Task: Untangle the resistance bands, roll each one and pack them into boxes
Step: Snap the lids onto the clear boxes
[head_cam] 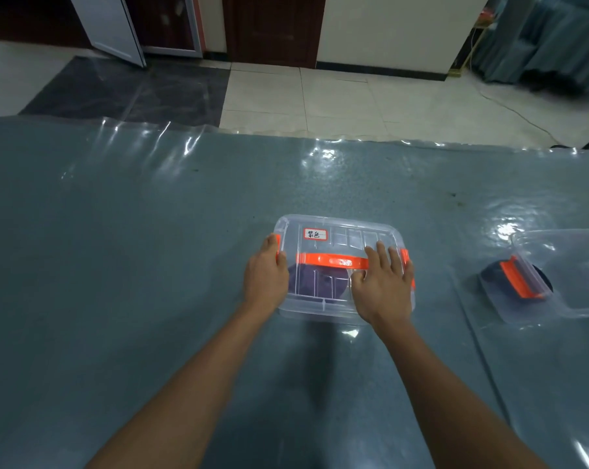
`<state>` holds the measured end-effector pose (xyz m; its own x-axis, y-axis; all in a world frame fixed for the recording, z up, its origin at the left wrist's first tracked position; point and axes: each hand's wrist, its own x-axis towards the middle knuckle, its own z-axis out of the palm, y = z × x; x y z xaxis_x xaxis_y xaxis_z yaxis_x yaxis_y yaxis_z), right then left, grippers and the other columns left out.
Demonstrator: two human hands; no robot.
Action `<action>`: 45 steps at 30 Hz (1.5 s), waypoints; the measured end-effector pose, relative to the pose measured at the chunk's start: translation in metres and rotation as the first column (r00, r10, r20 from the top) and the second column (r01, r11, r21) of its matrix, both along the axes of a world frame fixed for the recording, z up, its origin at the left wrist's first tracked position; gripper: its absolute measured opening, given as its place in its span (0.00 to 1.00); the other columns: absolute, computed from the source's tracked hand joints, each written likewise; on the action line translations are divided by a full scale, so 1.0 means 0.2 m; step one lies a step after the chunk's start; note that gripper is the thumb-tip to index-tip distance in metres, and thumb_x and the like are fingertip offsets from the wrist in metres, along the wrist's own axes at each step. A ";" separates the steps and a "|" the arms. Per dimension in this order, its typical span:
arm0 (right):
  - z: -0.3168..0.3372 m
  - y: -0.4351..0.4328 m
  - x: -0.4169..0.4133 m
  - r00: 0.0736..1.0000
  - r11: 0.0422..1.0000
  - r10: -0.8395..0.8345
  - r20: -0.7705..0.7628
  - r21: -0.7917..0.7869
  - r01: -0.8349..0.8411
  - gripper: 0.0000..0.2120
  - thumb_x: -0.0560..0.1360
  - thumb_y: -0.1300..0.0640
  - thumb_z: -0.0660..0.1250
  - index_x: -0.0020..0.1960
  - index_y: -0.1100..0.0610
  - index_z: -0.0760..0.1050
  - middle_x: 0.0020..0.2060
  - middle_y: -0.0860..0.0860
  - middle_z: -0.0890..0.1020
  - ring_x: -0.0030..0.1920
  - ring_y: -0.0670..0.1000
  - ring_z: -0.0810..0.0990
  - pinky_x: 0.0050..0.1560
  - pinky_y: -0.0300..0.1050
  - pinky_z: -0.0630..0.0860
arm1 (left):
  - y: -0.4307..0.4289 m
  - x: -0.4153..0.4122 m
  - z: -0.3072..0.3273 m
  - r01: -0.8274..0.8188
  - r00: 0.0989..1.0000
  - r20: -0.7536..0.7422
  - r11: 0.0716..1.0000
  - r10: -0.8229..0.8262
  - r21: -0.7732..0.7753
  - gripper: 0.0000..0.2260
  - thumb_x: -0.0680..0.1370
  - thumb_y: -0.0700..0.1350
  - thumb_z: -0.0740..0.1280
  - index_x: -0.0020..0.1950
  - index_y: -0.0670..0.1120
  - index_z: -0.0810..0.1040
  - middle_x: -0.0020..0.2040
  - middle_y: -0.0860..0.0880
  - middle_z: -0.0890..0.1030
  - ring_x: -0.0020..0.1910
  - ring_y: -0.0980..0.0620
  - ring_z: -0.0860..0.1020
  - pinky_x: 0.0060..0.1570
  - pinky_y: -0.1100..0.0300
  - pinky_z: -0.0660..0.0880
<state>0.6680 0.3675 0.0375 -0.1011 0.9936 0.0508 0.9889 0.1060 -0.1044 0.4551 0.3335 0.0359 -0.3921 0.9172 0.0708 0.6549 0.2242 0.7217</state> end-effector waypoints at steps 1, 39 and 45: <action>0.00 0.00 0.00 1.000 1.000 0.002 0.001 0.003 -0.002 0.26 0.79 0.48 0.55 0.76 0.52 0.62 0.79 0.53 0.61 0.79 0.56 0.55 0.78 0.62 0.48 | 0.00 -0.01 0.00 0.040 0.997 -0.069 0.998 -0.043 -0.052 0.18 0.82 0.40 0.58 0.73 0.43 0.68 0.63 0.40 0.78 0.57 0.37 0.78 0.51 0.49 0.73; 0.13 -1.02 2.76 0.922 0.928 -0.251 -0.294 -0.343 0.143 0.20 0.81 0.52 0.61 0.71 0.54 0.73 0.69 0.54 0.76 0.69 0.57 0.73 0.69 0.50 0.69 | -0.47 2.82 0.29 0.740 0.383 -0.395 0.533 -0.835 -0.410 0.19 0.80 0.53 0.60 0.70 0.50 0.73 0.68 0.47 0.77 0.68 0.43 0.73 0.63 0.49 0.73; 0.09 -1.18 3.22 0.876 0.877 -0.394 -0.278 -0.400 0.267 0.20 0.80 0.52 0.61 0.71 0.53 0.72 0.69 0.54 0.76 0.70 0.56 0.73 0.70 0.50 0.69 | -0.50 3.27 0.26 0.778 0.291 -0.373 0.445 -0.881 -0.443 0.20 0.82 0.52 0.60 0.74 0.50 0.71 0.72 0.47 0.74 0.70 0.44 0.72 0.66 0.53 0.69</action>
